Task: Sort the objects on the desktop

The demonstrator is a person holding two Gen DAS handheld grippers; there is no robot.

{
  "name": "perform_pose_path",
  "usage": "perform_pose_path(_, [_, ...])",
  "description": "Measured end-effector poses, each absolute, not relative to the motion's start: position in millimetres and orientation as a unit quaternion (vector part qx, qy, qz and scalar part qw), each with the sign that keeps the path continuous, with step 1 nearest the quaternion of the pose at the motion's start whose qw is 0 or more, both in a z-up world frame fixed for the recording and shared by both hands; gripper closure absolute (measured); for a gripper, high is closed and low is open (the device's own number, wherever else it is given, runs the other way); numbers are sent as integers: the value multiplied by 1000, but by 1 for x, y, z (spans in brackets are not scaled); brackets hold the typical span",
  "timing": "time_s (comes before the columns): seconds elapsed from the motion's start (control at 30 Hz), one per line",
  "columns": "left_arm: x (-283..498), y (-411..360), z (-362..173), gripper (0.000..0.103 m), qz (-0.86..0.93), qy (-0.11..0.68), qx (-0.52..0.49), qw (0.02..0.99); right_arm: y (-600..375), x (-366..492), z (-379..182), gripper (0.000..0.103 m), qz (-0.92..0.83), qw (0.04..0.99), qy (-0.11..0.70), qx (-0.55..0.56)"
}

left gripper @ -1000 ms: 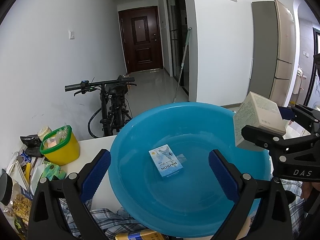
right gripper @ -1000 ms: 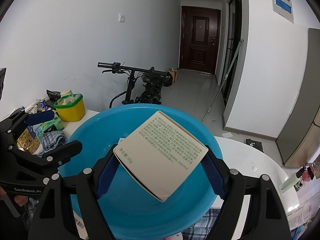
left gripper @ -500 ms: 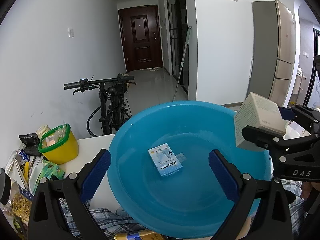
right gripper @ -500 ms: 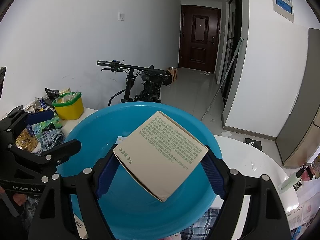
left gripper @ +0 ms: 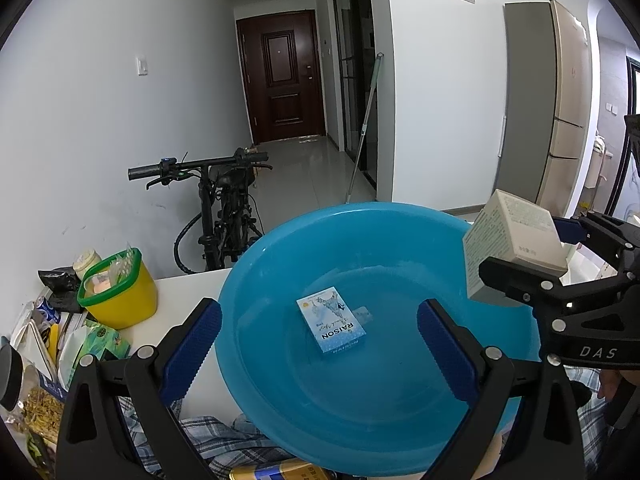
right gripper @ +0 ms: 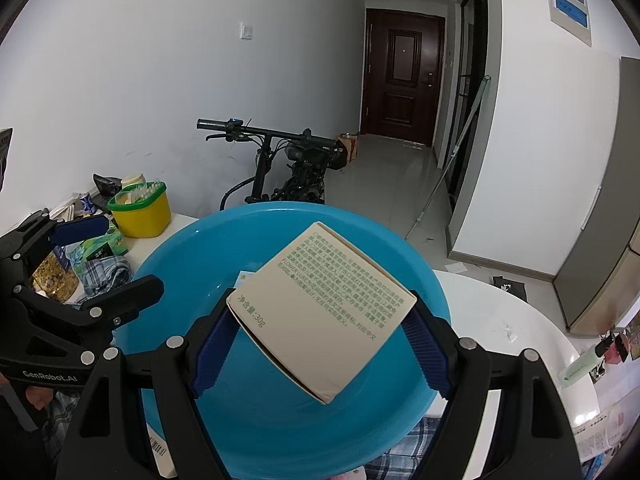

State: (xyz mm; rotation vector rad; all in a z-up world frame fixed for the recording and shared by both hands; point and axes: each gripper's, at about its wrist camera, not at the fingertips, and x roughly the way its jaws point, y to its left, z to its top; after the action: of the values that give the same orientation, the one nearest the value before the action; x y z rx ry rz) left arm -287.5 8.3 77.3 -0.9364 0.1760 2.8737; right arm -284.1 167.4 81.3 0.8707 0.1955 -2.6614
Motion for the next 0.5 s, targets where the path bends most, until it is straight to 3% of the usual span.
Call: perform_pose_path(0.5, [-292, 3, 75, 3, 947, 51, -315, 45, 165, -285, 82, 24, -936, 168, 65, 302])
